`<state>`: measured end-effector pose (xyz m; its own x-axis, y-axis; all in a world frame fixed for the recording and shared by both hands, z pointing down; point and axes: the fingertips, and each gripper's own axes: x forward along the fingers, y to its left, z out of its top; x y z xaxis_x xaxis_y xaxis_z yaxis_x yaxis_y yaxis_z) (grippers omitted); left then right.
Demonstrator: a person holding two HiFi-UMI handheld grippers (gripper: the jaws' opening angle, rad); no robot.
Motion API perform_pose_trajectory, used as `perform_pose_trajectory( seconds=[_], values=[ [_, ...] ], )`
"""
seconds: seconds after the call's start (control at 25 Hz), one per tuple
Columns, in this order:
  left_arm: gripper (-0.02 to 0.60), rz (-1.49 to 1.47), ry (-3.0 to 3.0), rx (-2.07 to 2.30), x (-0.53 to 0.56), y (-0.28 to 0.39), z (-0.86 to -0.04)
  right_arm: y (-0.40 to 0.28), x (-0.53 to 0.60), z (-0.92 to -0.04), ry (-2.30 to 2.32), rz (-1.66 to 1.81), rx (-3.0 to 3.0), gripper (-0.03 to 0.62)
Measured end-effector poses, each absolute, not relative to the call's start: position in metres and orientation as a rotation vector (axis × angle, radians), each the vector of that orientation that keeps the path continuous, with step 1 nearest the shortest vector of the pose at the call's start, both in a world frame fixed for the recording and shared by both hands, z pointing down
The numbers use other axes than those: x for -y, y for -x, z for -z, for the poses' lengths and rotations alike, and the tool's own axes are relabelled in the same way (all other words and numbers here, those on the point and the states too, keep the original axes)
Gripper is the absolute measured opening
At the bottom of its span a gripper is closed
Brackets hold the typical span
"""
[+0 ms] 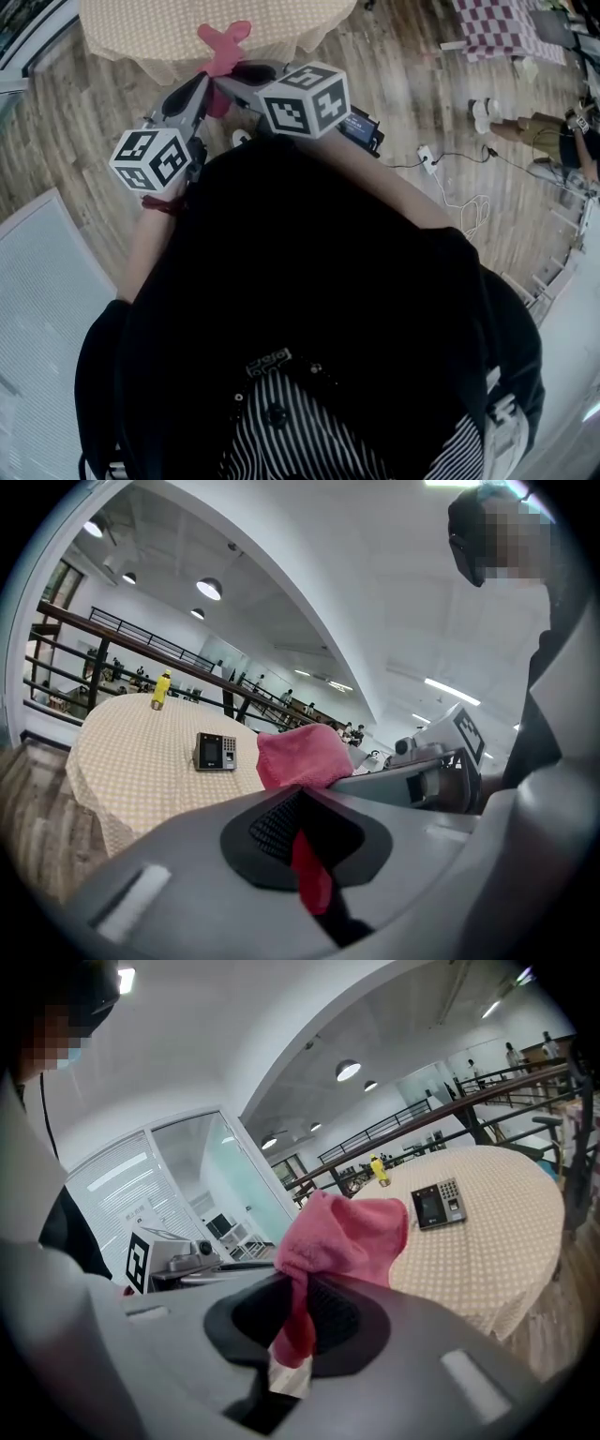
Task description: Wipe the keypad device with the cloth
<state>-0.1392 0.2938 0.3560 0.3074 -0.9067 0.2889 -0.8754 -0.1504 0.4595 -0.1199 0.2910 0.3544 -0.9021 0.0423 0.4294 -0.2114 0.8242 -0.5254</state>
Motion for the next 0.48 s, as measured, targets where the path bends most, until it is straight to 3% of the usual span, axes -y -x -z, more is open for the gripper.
perform_pose_trajectory(
  seconds=[0.48],
  values=[
    [0.003,0.102,-1.926,1.675,-0.276,0.195,-0.362,0.178,-0.27,-0.361,0.038,-0.773,2.541,0.051]
  ],
)
